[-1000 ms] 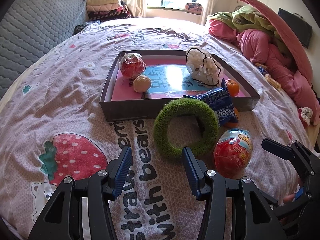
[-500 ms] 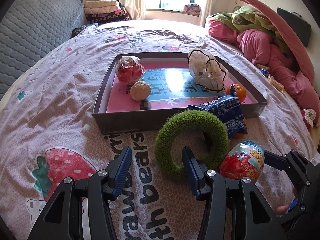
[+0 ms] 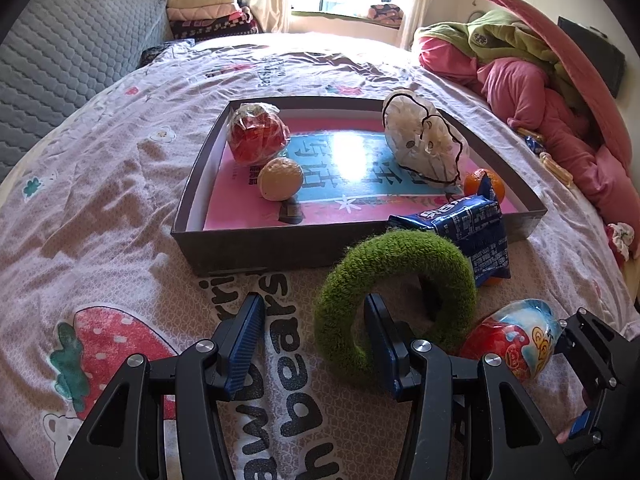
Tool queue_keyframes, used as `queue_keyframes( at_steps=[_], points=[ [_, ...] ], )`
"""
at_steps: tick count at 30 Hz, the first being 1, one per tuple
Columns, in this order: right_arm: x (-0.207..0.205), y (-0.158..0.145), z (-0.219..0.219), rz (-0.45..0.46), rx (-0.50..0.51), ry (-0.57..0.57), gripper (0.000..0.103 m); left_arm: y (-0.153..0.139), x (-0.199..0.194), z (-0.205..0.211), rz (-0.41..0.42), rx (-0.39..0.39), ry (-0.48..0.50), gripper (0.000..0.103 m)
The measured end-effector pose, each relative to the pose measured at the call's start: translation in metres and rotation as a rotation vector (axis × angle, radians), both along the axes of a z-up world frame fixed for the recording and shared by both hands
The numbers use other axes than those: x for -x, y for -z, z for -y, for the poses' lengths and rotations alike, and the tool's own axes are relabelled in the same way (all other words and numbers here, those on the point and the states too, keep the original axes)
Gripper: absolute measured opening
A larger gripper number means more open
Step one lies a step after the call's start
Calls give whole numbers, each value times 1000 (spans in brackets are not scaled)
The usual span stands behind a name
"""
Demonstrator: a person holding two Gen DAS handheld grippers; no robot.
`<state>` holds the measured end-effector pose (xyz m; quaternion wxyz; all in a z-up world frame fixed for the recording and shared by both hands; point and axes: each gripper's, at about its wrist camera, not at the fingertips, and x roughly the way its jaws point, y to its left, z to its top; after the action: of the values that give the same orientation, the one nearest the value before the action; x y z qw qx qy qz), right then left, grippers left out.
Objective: Organize objects
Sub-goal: 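Close the left gripper on the green ring while the right gripper closes on the Kinder egg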
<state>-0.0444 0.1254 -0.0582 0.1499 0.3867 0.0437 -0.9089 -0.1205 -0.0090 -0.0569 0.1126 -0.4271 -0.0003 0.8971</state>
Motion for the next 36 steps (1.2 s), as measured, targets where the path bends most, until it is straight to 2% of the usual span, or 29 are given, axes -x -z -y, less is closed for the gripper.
queue_keyframes(
  at_steps=[1,12,14,16,18,25,36],
  points=[
    [0,0,1,-3,-5,-3,70,0,1,0,2,-4,-2,54],
    [2,-2,-6,-21,27,7,69,4,4,-1,1,-18,3,53],
    [2,-3,-7,-18,30,5,69,4,4,-1,2,-24,3,49],
    [2,-3,-7,-17,30,4,69,3,4,0,4,-35,5,39],
    [1,-4,-7,-23,26,4,69,3,4,0,6,-48,8,33],
    [-2,-7,-10,-48,20,7,69,-3,-2,0,-9,-63,27,19],
    [-4,-16,-11,-102,13,12,69,-15,-15,-9,-77,-35,59,15]
  ],
)
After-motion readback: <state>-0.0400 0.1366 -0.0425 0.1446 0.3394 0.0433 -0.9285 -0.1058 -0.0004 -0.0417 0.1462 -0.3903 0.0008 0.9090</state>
